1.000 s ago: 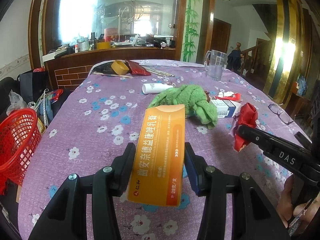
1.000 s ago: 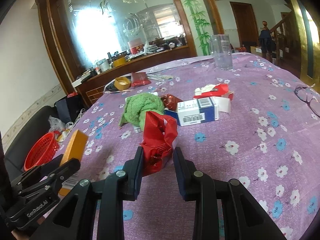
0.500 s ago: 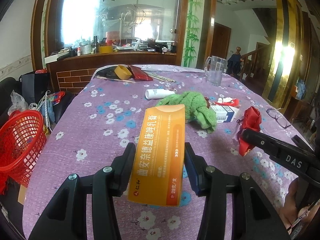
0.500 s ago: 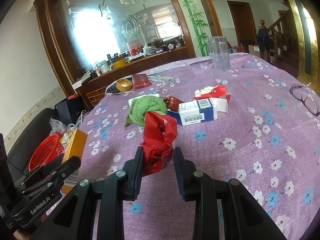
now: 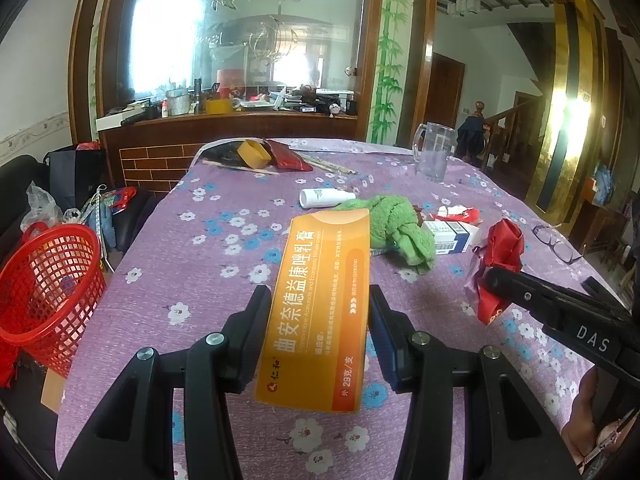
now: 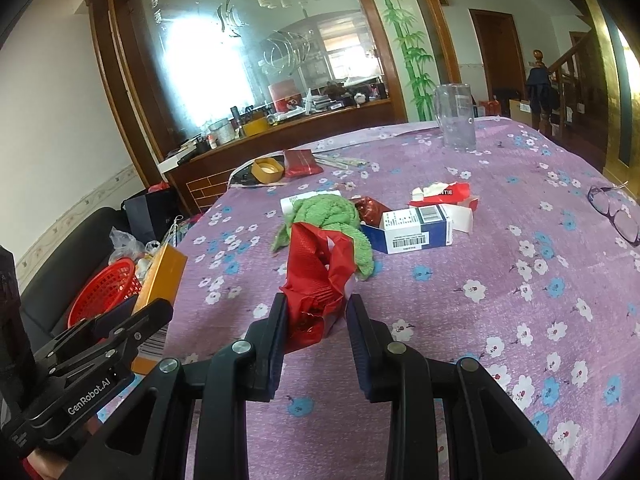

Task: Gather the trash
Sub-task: 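Carry the orange box and red bag over the red basket with both tools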

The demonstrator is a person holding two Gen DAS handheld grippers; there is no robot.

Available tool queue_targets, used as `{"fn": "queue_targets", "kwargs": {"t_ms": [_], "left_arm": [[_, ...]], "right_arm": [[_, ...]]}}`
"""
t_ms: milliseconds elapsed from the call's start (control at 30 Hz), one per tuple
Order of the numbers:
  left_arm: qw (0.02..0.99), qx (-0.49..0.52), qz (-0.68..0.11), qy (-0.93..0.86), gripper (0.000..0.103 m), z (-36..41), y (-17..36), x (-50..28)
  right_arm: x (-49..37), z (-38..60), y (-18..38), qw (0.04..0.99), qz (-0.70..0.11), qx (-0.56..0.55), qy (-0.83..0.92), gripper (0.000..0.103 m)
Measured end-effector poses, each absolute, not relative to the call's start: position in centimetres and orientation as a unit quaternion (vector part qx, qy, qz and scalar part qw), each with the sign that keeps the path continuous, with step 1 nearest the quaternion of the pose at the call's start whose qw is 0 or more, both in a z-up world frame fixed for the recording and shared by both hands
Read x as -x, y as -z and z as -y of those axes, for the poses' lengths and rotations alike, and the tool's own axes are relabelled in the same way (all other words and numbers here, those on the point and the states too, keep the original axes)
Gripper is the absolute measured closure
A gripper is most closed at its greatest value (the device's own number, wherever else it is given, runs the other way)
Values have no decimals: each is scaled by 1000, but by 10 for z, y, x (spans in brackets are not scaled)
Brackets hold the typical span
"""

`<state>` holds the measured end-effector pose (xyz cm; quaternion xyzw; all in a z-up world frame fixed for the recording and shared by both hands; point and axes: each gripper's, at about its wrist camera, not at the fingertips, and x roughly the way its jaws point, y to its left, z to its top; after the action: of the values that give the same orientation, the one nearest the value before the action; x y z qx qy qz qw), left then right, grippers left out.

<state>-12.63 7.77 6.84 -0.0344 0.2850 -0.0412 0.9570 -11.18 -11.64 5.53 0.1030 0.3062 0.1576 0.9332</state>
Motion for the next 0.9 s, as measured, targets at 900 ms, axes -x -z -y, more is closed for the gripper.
{"fn": "queue_targets", "kwargs": {"t_ms": [900], "left_arm": [[961,77,-267,-20,56,-152,-85,138]], "right_arm": [[99,73,-56,912,-340,-85,-214,71]]}}
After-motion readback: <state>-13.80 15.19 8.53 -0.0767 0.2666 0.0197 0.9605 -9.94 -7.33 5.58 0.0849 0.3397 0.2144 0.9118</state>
